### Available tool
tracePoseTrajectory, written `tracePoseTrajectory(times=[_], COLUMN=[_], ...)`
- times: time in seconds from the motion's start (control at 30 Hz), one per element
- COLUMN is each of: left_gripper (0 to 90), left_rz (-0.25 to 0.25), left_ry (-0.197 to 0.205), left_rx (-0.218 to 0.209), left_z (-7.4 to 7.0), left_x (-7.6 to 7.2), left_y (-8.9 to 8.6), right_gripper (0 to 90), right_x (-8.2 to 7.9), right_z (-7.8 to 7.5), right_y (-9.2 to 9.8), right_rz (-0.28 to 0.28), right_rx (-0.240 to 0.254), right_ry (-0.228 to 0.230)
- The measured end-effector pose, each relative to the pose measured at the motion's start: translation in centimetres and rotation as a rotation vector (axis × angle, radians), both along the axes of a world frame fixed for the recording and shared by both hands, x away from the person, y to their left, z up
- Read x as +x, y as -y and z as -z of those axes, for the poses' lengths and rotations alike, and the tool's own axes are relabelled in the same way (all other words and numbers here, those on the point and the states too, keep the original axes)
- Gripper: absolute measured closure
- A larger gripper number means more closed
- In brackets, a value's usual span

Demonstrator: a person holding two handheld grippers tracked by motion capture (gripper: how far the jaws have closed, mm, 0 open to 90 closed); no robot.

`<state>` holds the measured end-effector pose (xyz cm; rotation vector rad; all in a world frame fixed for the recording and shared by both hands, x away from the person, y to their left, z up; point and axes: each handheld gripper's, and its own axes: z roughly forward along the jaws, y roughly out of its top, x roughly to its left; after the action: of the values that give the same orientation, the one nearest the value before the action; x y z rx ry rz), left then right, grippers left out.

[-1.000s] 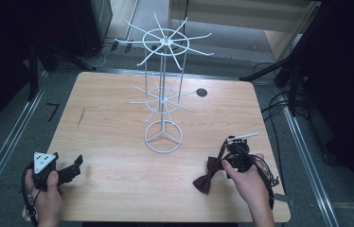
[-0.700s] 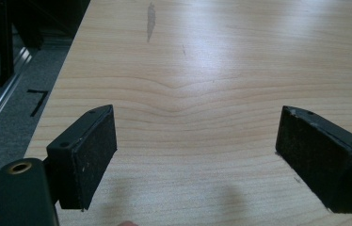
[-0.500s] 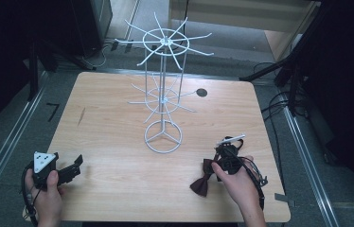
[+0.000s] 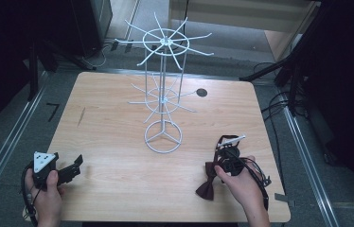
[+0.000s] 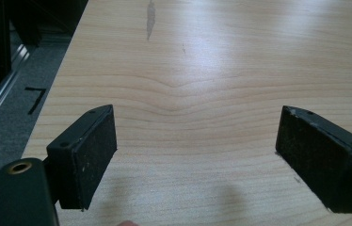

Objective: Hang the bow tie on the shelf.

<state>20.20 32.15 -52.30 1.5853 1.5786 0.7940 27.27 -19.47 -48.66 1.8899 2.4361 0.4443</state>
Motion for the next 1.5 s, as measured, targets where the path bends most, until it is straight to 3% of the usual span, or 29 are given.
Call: tracePoseTrajectory(times=[0.2, 0.33, 0.63, 0.83, 1.0, 1.3, 1.5], left_gripper=[13.7, 13.7, 13.7, 13.7, 13.8, 13.8, 13.8], left_rz=[0.000, -0.002, 0.001, 0.004, 0.003, 0.004, 0.002], left_ry=[-0.002, 0.001, -0.001, -0.004, -0.004, -0.004, -0.002], left_rx=[0.000, 0.001, -0.006, -0.009, -0.008, -0.008, -0.006], left_z=[0.0, 0.0, 0.0, 0.0, 0.0, 0.0, 0.0], left_x=[0.0, 0.0, 0.1, 0.0, 0.0, 0.0, 0.1], left_y=[0.0, 0.0, 0.0, -0.1, -0.1, -0.1, 0.0], right_gripper=[45.7, 42.0, 39.6, 50.7, 60.6, 72.5, 76.3], right_x=[-0.1, -0.2, -0.4, -0.4, -0.5, -0.6, -0.6], right_z=[-0.6, -0.4, 0.7, 1.3, 1.6, 1.7, 1.5], right_y=[0.3, -0.2, -1.6, -1.7, -1.7, -1.4, -0.9], right_rz=[0.035, 0.020, -0.026, -0.037, -0.042, -0.055, -0.041], right_rx=[0.043, 0.056, 0.006, -0.037, -0.064, -0.087, -0.108], right_ry=[0.015, 0.002, -0.036, -0.042, -0.074, -0.054, -0.016])
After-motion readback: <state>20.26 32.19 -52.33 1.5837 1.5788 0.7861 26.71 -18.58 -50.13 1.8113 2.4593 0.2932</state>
